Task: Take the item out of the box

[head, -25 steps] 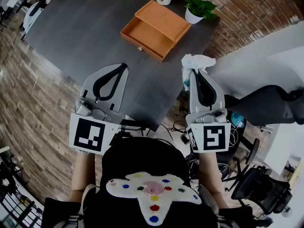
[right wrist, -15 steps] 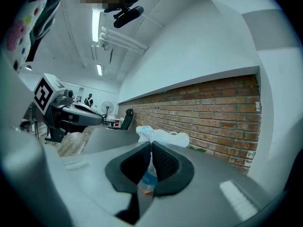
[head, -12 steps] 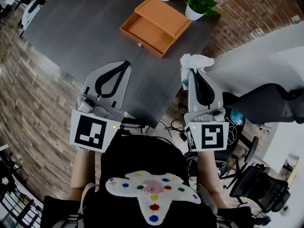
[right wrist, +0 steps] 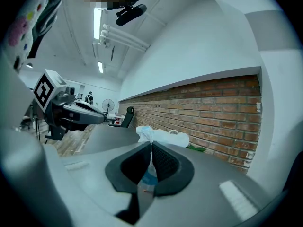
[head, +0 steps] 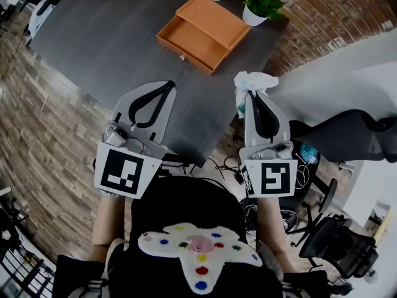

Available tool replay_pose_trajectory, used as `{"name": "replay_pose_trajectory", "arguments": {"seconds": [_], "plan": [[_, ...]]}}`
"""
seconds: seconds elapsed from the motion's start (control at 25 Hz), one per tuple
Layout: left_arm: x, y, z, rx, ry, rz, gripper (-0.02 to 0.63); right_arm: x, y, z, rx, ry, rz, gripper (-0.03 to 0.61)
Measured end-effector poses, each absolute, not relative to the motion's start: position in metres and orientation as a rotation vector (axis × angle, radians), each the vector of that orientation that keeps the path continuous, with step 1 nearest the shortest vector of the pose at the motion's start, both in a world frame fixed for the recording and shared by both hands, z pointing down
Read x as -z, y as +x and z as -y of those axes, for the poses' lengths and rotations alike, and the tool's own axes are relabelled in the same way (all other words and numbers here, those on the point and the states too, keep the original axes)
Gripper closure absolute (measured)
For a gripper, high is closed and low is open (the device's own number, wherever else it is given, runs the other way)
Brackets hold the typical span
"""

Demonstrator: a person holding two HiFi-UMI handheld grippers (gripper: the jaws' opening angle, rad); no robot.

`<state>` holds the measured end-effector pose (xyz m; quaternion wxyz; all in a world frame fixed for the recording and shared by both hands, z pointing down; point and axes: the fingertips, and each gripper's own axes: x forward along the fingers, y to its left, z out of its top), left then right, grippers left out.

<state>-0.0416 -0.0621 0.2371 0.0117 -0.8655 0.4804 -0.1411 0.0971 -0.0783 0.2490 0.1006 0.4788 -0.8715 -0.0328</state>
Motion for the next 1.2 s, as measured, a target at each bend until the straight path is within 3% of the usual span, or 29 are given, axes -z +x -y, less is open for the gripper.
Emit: {"name": "replay_pose_trajectory", "arguments": {"seconds": [1.2], "plan": [[-0.2409, -0.0357, 0.0642, 0.475, -2.692, -1.486, 0.607, -0.2558, 0.0945, 0.0808, 0.089, 1.364, 2.564, 0.563]]}}
